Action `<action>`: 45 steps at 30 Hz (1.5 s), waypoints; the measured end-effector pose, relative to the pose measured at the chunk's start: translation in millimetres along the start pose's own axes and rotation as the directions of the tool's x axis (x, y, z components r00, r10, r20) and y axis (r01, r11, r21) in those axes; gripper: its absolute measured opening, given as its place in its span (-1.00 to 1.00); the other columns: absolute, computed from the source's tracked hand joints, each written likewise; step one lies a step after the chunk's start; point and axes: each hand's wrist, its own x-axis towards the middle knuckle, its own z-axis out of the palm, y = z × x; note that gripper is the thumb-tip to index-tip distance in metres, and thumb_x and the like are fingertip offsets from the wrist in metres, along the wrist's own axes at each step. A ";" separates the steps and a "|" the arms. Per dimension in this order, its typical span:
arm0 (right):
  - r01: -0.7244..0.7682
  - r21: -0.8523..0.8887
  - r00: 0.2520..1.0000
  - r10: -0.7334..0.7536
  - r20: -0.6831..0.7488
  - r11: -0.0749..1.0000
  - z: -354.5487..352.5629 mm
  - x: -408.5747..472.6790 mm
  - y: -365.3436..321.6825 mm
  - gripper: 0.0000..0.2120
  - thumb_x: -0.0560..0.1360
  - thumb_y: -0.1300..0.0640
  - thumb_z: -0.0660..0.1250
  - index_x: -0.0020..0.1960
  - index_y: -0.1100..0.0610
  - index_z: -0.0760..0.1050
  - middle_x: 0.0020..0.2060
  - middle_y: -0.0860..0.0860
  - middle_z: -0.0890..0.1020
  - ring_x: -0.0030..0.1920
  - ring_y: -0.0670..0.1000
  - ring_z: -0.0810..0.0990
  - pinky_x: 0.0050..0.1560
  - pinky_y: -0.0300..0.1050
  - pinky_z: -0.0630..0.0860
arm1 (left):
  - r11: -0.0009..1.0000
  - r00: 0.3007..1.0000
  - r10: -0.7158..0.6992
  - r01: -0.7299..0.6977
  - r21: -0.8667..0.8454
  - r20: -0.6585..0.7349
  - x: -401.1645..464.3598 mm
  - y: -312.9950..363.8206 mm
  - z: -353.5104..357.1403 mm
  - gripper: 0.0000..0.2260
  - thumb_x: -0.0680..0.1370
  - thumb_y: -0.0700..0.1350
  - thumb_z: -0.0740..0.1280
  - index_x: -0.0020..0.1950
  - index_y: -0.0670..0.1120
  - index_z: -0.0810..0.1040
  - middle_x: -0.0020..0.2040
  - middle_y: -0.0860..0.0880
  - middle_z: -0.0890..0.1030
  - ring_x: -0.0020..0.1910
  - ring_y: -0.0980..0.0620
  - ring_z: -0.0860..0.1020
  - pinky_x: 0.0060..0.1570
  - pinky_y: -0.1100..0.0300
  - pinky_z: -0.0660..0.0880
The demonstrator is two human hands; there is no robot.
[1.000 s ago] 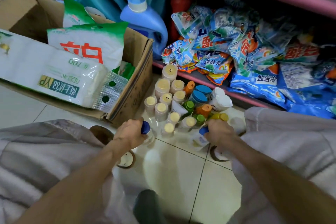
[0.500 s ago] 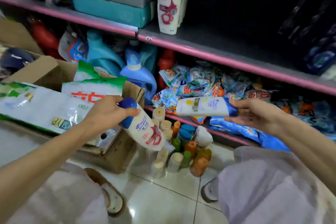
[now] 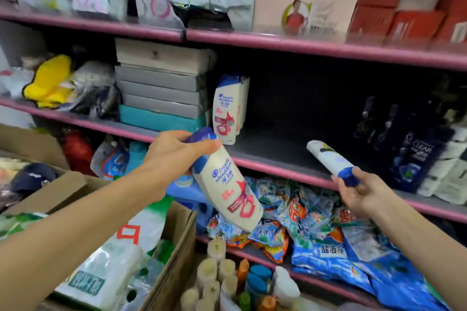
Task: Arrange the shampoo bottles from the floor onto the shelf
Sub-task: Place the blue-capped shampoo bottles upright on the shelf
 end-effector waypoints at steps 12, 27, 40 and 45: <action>0.488 -0.582 0.857 -0.227 0.463 0.651 21.0 -44.5 66.2 -0.34 0.27 -0.30 0.46 0.21 -0.04 0.29 0.05 -0.06 0.62 0.03 -0.09 0.63 0.02 -0.24 0.54 | 0.996 0.974 0.091 -0.085 -0.039 0.205 -4.7 24.7 21.4 -0.80 0.29 -0.03 0.56 -0.15 -0.04 0.68 -0.24 0.05 0.71 -0.30 0.18 0.66 -0.36 0.33 0.52; 0.620 -0.549 0.702 -0.084 0.708 0.561 23.4 -86.8 129.4 -0.57 0.21 0.03 0.57 0.04 0.02 0.56 -0.13 -0.01 0.72 -0.13 -0.02 0.71 -0.19 -0.27 0.57 | 0.923 0.875 0.384 -0.359 -0.137 0.293 -14.7 10.7 48.4 -0.59 0.48 -0.14 0.43 0.21 0.27 0.49 0.06 0.14 0.63 0.00 0.18 0.61 -0.04 0.24 0.59; 0.672 -0.612 0.630 0.112 0.768 0.417 51.3 -64.5 111.2 -0.40 0.35 0.06 0.54 0.29 -0.08 0.34 0.08 -0.11 0.66 0.06 -0.10 0.66 0.07 -0.11 0.61 | 0.868 0.826 0.487 -0.495 -0.051 0.283 8.9 4.5 44.5 -0.56 0.41 -0.20 0.43 0.17 0.24 0.50 0.05 0.12 0.61 -0.02 0.08 0.60 -0.02 0.15 0.58; 0.769 -0.525 0.610 -0.173 0.773 0.365 101.9 -39.6 102.2 -0.39 0.28 0.22 0.58 0.23 0.00 0.40 0.02 -0.05 0.69 0.02 -0.04 0.67 0.10 0.09 0.60 | 0.856 0.825 0.515 -0.508 -0.096 0.233 46.3 25.9 36.9 -0.42 0.35 -0.16 0.49 0.30 0.16 0.40 0.13 -0.03 0.59 0.00 0.01 0.63 0.04 0.04 0.59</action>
